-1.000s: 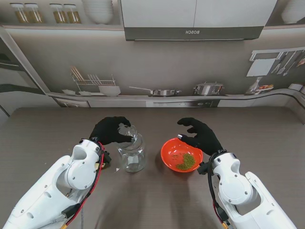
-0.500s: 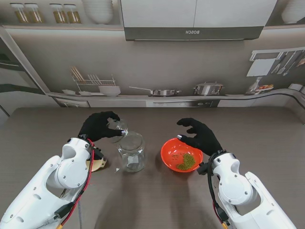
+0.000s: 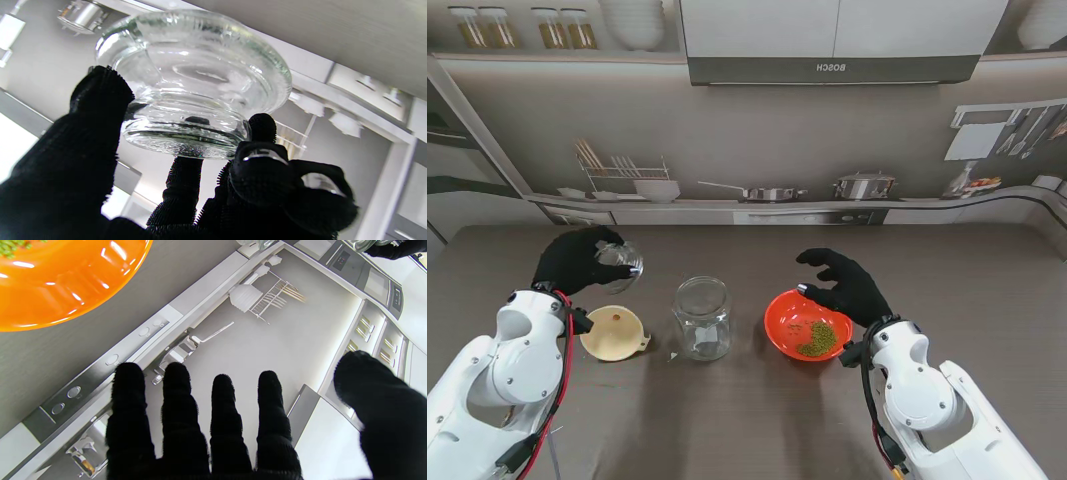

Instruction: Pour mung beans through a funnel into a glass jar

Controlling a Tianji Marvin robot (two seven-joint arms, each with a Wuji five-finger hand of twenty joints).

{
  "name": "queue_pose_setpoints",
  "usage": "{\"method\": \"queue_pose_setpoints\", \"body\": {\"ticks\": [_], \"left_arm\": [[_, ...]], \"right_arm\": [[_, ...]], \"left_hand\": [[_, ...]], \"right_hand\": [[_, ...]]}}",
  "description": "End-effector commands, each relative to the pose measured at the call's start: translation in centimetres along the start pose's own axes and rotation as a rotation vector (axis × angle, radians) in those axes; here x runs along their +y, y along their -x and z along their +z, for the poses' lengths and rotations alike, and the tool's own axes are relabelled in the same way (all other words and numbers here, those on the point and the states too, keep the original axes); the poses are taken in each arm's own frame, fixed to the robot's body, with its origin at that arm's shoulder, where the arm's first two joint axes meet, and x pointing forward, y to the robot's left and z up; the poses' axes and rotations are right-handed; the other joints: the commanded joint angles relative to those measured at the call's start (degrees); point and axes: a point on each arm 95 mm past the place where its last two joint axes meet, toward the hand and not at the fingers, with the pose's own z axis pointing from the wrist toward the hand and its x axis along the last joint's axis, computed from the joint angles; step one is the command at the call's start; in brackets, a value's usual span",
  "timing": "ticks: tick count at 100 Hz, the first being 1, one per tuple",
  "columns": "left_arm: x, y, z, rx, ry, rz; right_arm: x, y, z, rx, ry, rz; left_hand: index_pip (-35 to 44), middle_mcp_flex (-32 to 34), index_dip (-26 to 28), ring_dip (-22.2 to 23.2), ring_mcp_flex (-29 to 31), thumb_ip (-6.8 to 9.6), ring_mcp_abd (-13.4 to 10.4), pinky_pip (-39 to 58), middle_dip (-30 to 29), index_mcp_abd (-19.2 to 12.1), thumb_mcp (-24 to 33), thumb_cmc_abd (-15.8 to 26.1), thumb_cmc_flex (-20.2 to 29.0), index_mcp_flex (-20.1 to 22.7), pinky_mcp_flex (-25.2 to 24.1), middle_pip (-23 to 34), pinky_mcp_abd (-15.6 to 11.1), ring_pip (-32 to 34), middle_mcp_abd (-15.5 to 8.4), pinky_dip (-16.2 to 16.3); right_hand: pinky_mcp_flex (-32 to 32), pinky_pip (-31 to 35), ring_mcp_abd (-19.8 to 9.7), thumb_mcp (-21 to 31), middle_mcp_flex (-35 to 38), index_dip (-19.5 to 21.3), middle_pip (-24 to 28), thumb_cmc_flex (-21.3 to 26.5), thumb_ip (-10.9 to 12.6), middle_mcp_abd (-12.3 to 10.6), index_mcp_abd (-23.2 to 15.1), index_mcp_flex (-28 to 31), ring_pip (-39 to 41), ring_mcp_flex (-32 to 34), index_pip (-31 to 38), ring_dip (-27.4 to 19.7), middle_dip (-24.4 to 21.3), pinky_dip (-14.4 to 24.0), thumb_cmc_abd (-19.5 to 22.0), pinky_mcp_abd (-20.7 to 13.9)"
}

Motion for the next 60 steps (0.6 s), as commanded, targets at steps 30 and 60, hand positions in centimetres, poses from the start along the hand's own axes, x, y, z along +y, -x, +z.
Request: {"method": "queue_pose_setpoints", "body": {"ticks": [30, 60], "left_arm": [[-1.6, 4.5, -3.6, -0.121, -0.01, 0.112], [-0.9, 7.6, -6.1, -0.212, 0.001, 0.177]], "right_arm": [[-0.7, -0.2, -0.2, 0.008, -0.029, 0.004], [-0.8, -0.3, -0.1, 0.01, -0.035, 0.004]], "left_hand": [[26.8, 9.3, 3.1, -0.1, -1.3, 4.25, -6.9, 0.6, 1.7, -0.2, 14.7, 5.0, 18.1, 10.0, 1.3, 6.1, -5.3, -1.6, -11.3, 1.4], [26.7, 9.3, 3.2, -0.1, -1.3, 4.28, -6.8, 0.6, 1.8, -0.3, 14.6, 5.1, 18.1, 10.0, 1.3, 6.1, -5.2, -1.6, -11.2, 1.4]], "right_hand": [[-0.1, 0.5, -0.9, 1.3, -0.5, -0.2, 0.5, -0.9, 1.4, 0.6, 0.1, 1.1, 0.4, 0.3, 1.1, -0.7, -0.3, 0.1, 1.3, -1.1], [-0.1, 0.5, -0.8, 1.4, -0.5, -0.2, 0.6, -0.9, 1.4, 0.7, 0.0, 1.1, 0.4, 0.3, 1.1, -0.8, -0.3, 0.0, 1.3, -1.2]]}}
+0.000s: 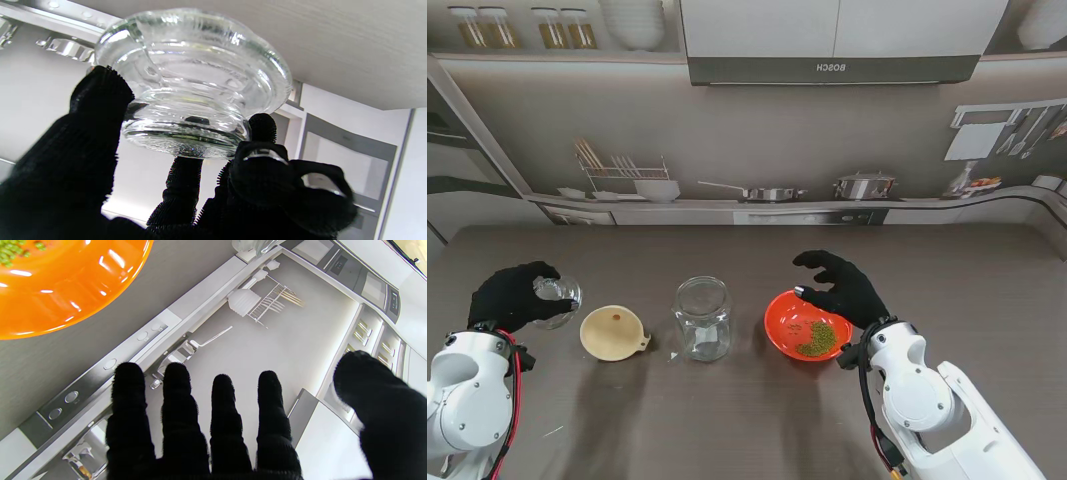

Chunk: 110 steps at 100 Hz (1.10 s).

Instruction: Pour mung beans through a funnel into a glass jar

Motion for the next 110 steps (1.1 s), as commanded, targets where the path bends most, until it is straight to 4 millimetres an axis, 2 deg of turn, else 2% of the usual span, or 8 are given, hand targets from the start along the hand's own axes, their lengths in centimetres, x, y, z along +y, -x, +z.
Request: {"method": "queue_pose_setpoints", "body": {"ticks": [1, 55, 91, 110], "left_arm": [[0.7, 0.9, -0.5, -0.03, 0.023, 0.013], [6.3, 5.4, -2.3, -0.181, 0.105, 0.066], [9.7, 7.1, -2.6, -0.254, 0.175, 0.072], [10.6, 7.4, -2.5, -0.274, 0.193, 0.077]], "right_arm": [[-0.4, -0.2, -0.1, 0.005, -0.02, 0.004], [-0.6, 0.0, -0.1, 0.005, -0.023, 0.006], [-0.7, 0.0, 0.0, 0.005, -0.031, 0.005], [-0.8, 0.1, 0.0, 0.004, -0.032, 0.006]], "left_hand": [[26.6, 9.3, 3.2, -0.1, -1.3, 4.28, -6.7, 0.6, 1.8, -0.3, 14.6, 5.1, 18.1, 10.0, 1.3, 6.1, -5.1, -1.6, -11.2, 1.4], [26.7, 9.3, 3.2, 0.0, -1.3, 4.32, -6.5, 0.5, 1.9, -0.3, 14.8, 5.1, 18.0, 9.9, 1.3, 6.1, -4.8, -1.5, -11.3, 1.5], [26.9, 8.9, 3.2, 0.0, -1.4, 4.38, -5.6, 0.0, 2.0, -0.4, 14.7, 5.4, 18.1, 9.6, 1.2, 6.0, -3.7, -1.7, -11.2, 1.3], [27.0, 8.2, 3.3, 0.0, -1.5, 4.53, -3.8, -1.0, 2.5, -0.4, 14.3, 5.8, 18.0, 9.3, 1.0, 5.9, -1.9, -2.1, -11.0, 0.9]], "right_hand": [[-0.1, 0.5, -0.8, 1.4, -0.5, -0.2, 0.6, -0.8, 1.4, 0.6, 0.0, 1.1, 0.4, 0.4, 1.1, -0.7, -0.3, 0.0, 1.3, -1.1], [-0.1, 0.6, -0.7, 1.4, -0.6, -0.2, 0.6, -0.8, 1.4, 0.6, 0.0, 1.1, 0.4, 0.3, 1.1, -0.8, -0.3, 0.0, 1.3, -1.1], [-0.2, 0.6, -0.9, 1.5, -0.6, -0.2, 0.7, -0.8, 1.4, 0.6, 0.0, 1.0, 0.5, 0.3, 1.2, -0.8, -0.3, 0.0, 1.3, -1.1], [-0.1, 0.6, -0.9, 1.5, -0.6, -0.2, 0.7, -0.8, 1.4, 0.6, 0.0, 1.0, 0.5, 0.3, 1.2, -0.8, -0.3, 0.0, 1.4, -1.1]]}}
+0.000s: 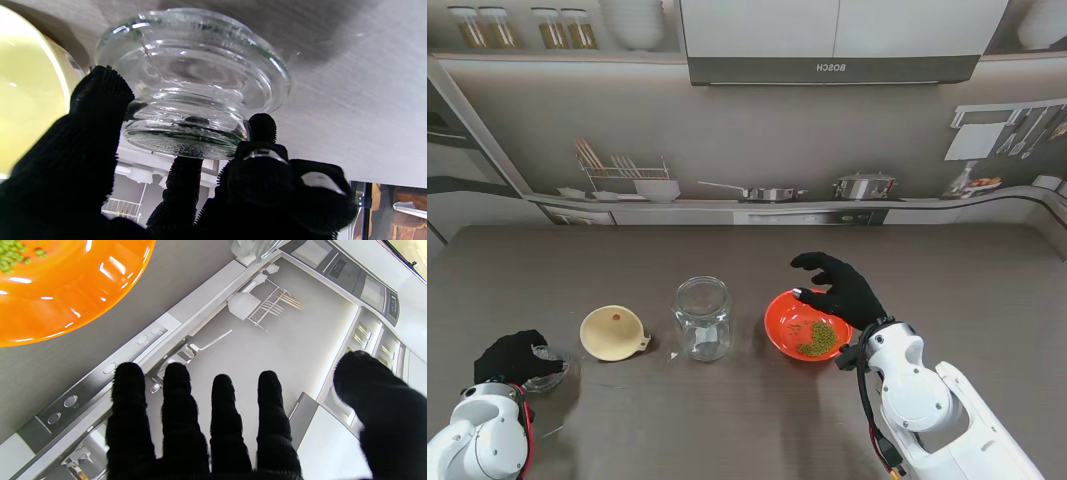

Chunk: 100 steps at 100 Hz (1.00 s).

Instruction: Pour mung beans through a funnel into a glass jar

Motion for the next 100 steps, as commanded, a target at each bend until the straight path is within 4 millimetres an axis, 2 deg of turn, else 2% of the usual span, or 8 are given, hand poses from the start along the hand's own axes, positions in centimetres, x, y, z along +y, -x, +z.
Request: {"method": "queue_pose_setpoints", "body": {"ticks": [1, 21, 41, 53, 61, 77, 82, 100], "left_arm": [[0.24, -0.17, 0.08, -0.006, 0.014, -0.007], [0.48, -0.38, 0.26, -0.011, 0.001, 0.006], [0.3, -0.49, 0.27, -0.003, 0.01, 0.038], [0.28, -0.57, 0.31, 0.002, 0.019, 0.047], [0.27, -0.6, 0.31, 0.009, 0.025, 0.059], [0.22, -0.52, 0.31, 0.024, 0.041, 0.06], [0.2, -0.47, 0.31, 0.026, 0.043, 0.064], [0.06, -0.24, 0.28, 0.035, 0.057, 0.082]], "right_arm": [[-0.44, -0.03, -0.08, 0.002, -0.02, 0.005], [-0.49, 0.02, -0.05, 0.001, -0.023, 0.006], [-0.52, 0.06, -0.02, 0.0, -0.024, 0.01], [-0.54, 0.1, -0.01, 0.0, -0.025, 0.013], [-0.54, 0.13, 0.01, -0.001, -0.026, 0.014], [-0.55, 0.16, -0.02, -0.003, -0.029, 0.018], [-0.56, 0.17, -0.02, -0.003, -0.029, 0.019], [-0.61, 0.21, -0.03, -0.004, -0.031, 0.024]], "left_hand": [[26.9, 8.2, 3.3, 0.0, -1.5, 4.54, -3.7, -0.5, 2.5, -0.4, 14.3, 5.9, 18.0, 9.3, 1.0, 5.8, -1.8, -2.2, -11.0, 0.8], [25.1, 4.6, 3.0, 0.8, -1.6, 4.3, -0.4, -2.5, 4.7, -1.0, 13.9, 4.7, 16.9, 9.4, 0.5, 1.5, 2.6, -5.7, -11.4, -0.5], [18.7, -1.5, 2.8, 2.2, -1.9, 3.04, -1.3, -3.7, 5.5, -0.4, 13.5, 1.8, 13.5, 5.9, -2.7, -2.7, 0.9, -10.1, -10.9, -0.5], [13.5, -6.8, 3.0, 4.5, -1.9, 2.9, 0.0, -3.7, -0.2, 0.1, 12.3, 0.9, 11.1, 4.4, -5.3, -0.6, 1.7, -13.2, -10.2, 0.9], [9.6, -10.1, 4.3, 6.4, -2.0, 2.54, 0.3, -3.5, -12.7, 0.6, 13.0, 0.5, 7.6, 4.4, -6.3, 2.5, 1.9, -15.0, -9.8, 1.6], [2.5, -12.0, 4.5, 7.0, -2.4, 4.71, 0.1, -3.6, -16.4, 2.5, 16.8, 1.9, -1.0, 5.3, -6.7, 1.7, 1.6, -16.0, -8.9, 1.5], [0.7, -12.5, 4.4, 7.2, -2.5, 6.64, 0.1, -3.7, -16.7, 2.7, 17.6, 2.3, -3.0, 5.5, -6.9, 1.6, 1.6, -16.2, -8.9, 1.5], [-2.6, -15.1, 3.9, 8.2, -4.0, 6.78, 0.7, -3.0, -18.3, 2.1, 14.9, 2.6, -5.6, 5.2, -8.1, -0.4, 2.4, -16.0, -8.5, 2.4]], "right_hand": [[-0.1, 0.6, -0.9, 1.5, -0.7, -0.2, 0.5, -0.8, 1.4, 0.6, 0.0, 1.0, 0.4, 0.3, 1.2, -0.8, -0.3, 0.0, 1.4, -1.1], [-0.2, 0.6, -0.9, 1.5, -0.7, -0.2, 0.6, -0.8, 1.4, 0.6, 0.0, 1.0, 0.4, 0.3, 1.2, -0.8, -0.3, 0.0, 1.4, -1.1], [-0.2, 0.6, -0.8, 1.5, -0.7, -0.2, 0.6, -0.9, 1.4, 0.6, 0.0, 1.1, 0.4, 0.3, 1.3, -0.8, -0.3, -0.1, 1.4, -1.1], [-0.2, 0.6, -0.8, 1.5, -0.7, -0.2, 0.6, -0.8, 1.4, 0.7, 0.0, 1.1, 0.4, 0.4, 1.3, -0.8, -0.3, -0.1, 1.4, -1.1], [-0.2, 0.6, -0.9, 1.5, -0.7, -0.2, 0.6, -0.8, 1.4, 0.6, 0.0, 1.1, 0.4, 0.3, 1.3, -0.8, -0.3, -0.1, 1.4, -1.1], [-0.2, 0.6, -0.8, 1.6, -0.7, -0.2, 0.6, -0.7, 1.3, 0.6, 0.0, 1.1, 0.4, 0.3, 1.3, -0.8, -0.3, -0.1, 1.4, -1.1], [-0.2, 0.6, -0.8, 1.6, -0.8, -0.2, 0.5, -0.7, 1.3, 0.7, 0.0, 1.1, 0.4, 0.3, 1.3, -0.8, -0.3, -0.1, 1.4, -1.1], [-0.2, 0.5, -0.7, 1.6, -0.8, -0.2, 0.6, -0.7, 1.3, 0.7, 0.0, 1.1, 0.4, 0.3, 1.3, -0.8, -0.3, -0.1, 1.4, -1.0]]}}
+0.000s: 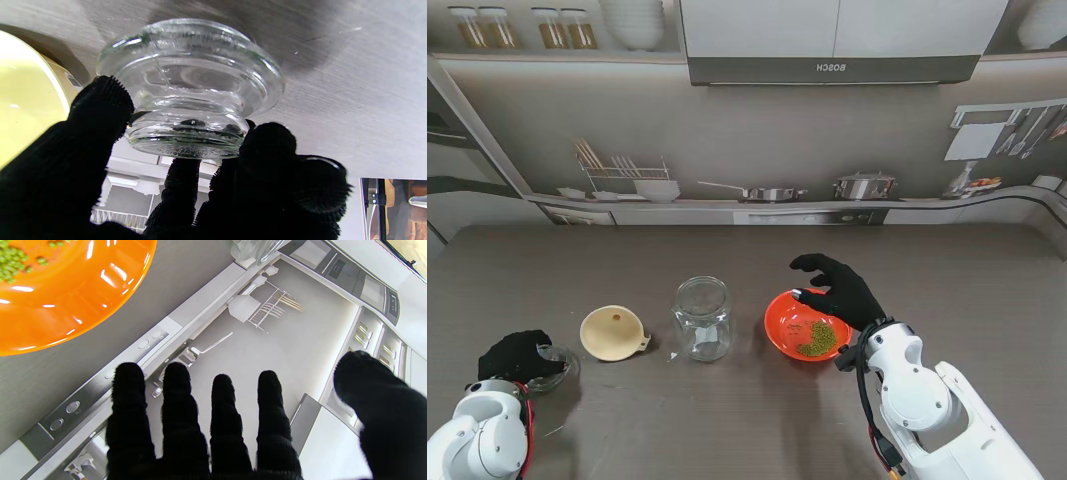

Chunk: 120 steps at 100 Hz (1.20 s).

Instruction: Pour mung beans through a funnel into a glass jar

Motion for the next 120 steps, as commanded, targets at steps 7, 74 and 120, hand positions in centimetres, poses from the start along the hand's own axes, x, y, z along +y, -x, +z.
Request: {"method": "queue_pose_setpoints", "body": {"ticks": [7, 74, 120], "left_arm": [[-0.1, 0.2, -0.2, 0.015, 0.033, 0.03], [-0.8, 0.6, -0.4, 0.054, 0.028, 0.148], [-2.2, 0.7, -0.7, 0.056, -0.022, 0.143]], "right_arm": [[-0.4, 0.0, -0.1, 0.001, -0.021, 0.006], [-0.5, 0.0, 0.0, -0.002, -0.024, 0.014], [-0.5, 0.1, 0.0, -0.007, -0.026, 0.018]], "left_hand": [[2.0, -3.9, 2.5, 1.9, -2.9, 4.15, -2.9, 3.2, -2.6, 2.6, 3.3, 4.1, -1.3, 5.1, -1.7, -2.6, -1.0, -1.6, -2.1, 2.7], [-9.0, -6.8, -1.5, -4.7, -13.9, 4.85, 4.8, -12.5, -9.4, -2.7, -8.6, 9.1, -5.5, 1.5, -14.9, -8.9, 6.8, -19.1, -3.8, 1.8], [-16.9, -11.1, -9.3, -20.0, -29.7, 6.58, 12.5, -32.7, -20.2, -6.5, -29.9, 16.6, -5.5, -5.3, -26.1, -17.0, 10.4, -46.0, -4.3, -2.0]], "right_hand": [[-0.2, 0.5, -0.7, 1.6, -0.9, -0.2, 0.5, -0.7, 1.3, 0.7, 0.0, 1.2, 0.1, 0.3, 0.7, -0.8, -0.3, -0.1, 1.4, -1.0], [0.0, 0.2, -0.2, 1.6, -1.3, -0.2, 0.6, -0.5, 1.3, 0.6, -0.2, 1.2, 0.1, 0.4, 0.6, -0.7, -0.3, -0.2, 1.5, -0.2], [0.1, -0.4, 0.2, 1.6, -1.5, -0.1, 0.7, -0.5, 1.3, 0.6, 0.0, 1.1, 0.1, 0.5, 0.7, -0.6, -0.3, -0.3, 1.6, 0.4]]}}
